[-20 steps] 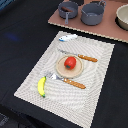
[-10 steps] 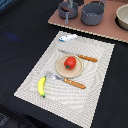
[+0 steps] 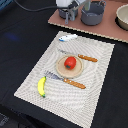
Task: Interact with the objects in diverse but meaningful ways.
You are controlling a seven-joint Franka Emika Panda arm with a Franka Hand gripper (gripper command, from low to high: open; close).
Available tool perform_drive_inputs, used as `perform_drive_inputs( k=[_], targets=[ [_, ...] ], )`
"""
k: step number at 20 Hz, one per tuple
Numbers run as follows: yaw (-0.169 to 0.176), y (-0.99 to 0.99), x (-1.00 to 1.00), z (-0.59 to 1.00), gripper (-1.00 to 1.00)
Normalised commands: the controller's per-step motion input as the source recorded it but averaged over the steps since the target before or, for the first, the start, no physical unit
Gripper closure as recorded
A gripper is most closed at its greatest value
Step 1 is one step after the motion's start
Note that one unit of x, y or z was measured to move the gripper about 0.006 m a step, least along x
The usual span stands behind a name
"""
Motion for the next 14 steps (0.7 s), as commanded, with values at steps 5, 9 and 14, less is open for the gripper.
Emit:
perform_drive_inputs(
  k=[5, 9, 14],
  targets=[
    [0.052, -0.80, 0.53, -0.01, -1.00],
    [0.151, -0.68, 0.24, 0.00, -1.00],
    [0.130, -0.61, 0.28, 0.13, -1.00]
  ],
)
